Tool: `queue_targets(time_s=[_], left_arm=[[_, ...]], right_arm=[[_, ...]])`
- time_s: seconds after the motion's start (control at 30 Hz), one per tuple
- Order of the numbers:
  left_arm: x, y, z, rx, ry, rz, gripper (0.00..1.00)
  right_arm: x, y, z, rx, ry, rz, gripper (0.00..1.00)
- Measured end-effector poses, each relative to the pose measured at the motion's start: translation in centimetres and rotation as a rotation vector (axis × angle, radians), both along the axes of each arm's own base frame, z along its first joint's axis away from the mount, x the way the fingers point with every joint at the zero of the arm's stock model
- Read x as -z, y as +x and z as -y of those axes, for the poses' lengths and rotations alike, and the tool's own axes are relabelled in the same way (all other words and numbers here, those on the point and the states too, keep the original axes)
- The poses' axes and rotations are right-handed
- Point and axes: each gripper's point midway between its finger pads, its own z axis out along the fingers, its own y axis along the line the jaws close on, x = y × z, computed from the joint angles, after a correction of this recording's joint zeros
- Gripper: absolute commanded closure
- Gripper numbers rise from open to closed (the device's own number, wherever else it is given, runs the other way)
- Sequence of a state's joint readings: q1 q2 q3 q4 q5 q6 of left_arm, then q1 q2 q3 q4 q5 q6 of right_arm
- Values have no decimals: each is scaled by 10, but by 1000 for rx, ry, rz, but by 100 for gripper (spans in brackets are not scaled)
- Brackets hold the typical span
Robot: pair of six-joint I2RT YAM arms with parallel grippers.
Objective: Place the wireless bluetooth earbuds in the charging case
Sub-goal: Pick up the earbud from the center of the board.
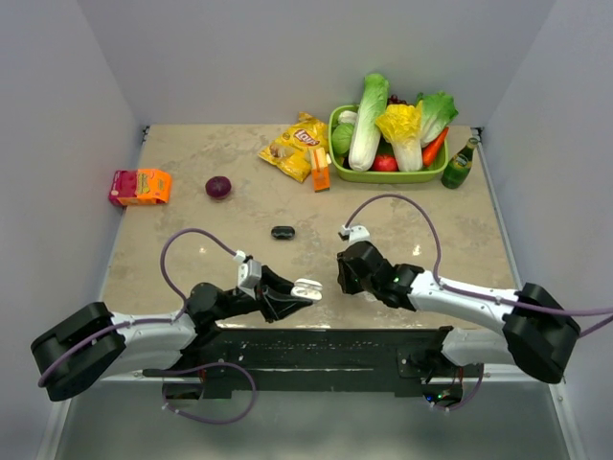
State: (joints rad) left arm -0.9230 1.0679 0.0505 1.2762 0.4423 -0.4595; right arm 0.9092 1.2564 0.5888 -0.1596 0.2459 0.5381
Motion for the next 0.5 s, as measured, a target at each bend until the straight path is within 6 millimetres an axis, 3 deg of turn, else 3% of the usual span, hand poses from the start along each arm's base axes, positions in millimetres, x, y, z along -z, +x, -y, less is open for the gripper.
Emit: queue_targets(time_s=[0.17, 0.5], left_arm=[[6, 0, 1, 5, 18, -12, 100], [9, 0, 2, 7, 27, -19, 100]], right_arm=[[-25, 3, 0, 4, 50, 59, 63], [-9, 20, 46, 226, 1, 36, 58]])
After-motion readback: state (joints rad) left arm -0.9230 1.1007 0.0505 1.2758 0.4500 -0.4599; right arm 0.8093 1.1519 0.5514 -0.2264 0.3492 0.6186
